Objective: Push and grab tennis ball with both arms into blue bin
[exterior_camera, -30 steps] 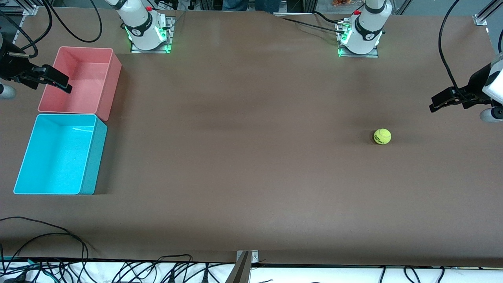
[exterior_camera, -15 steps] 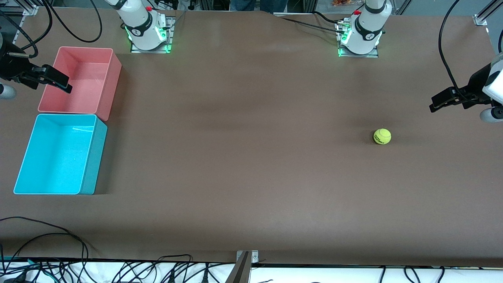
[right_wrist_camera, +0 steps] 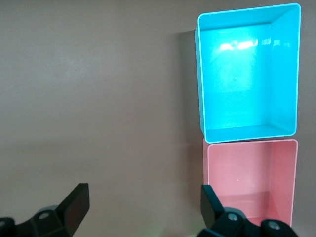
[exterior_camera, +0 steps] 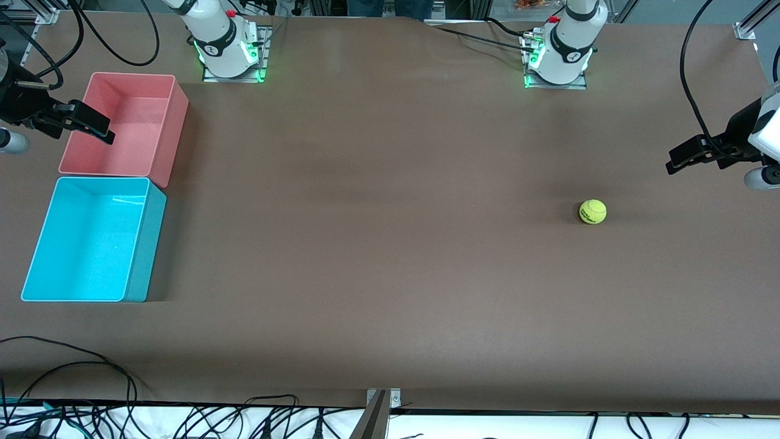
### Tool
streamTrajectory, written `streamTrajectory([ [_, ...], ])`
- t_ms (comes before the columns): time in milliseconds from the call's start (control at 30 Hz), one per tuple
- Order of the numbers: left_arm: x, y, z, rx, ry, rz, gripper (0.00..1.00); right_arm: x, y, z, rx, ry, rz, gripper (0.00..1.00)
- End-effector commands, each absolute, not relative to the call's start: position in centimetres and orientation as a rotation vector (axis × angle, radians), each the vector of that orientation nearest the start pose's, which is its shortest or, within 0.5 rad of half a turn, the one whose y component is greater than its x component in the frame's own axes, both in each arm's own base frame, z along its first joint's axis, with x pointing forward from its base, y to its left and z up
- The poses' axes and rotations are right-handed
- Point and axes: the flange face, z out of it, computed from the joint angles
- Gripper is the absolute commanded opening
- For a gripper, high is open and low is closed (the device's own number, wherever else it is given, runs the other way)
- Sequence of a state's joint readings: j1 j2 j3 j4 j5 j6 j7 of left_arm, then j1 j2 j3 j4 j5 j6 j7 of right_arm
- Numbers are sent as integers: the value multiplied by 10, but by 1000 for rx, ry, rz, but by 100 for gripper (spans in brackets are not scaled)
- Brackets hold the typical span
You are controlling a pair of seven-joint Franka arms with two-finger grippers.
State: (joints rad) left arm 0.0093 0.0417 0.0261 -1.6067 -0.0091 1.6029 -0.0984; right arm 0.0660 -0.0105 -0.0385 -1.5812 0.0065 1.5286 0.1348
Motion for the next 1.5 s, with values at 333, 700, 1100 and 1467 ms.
streamTrajectory([
  [333, 563, 20, 588, -3142, -223, 58, 100, 546, 20, 630, -3114, 144, 65, 100],
  [700, 563, 20, 588, -3142, -223, 58, 100, 543, 19, 635, -3114, 139, 53, 100],
  [1100, 563, 20, 588, -3142, -223, 61, 100, 543, 18, 641, -3113, 143, 37, 100],
  [1467, 563, 19, 588, -3142, -221, 61, 100, 542, 18, 646, -3113, 141, 22, 100],
])
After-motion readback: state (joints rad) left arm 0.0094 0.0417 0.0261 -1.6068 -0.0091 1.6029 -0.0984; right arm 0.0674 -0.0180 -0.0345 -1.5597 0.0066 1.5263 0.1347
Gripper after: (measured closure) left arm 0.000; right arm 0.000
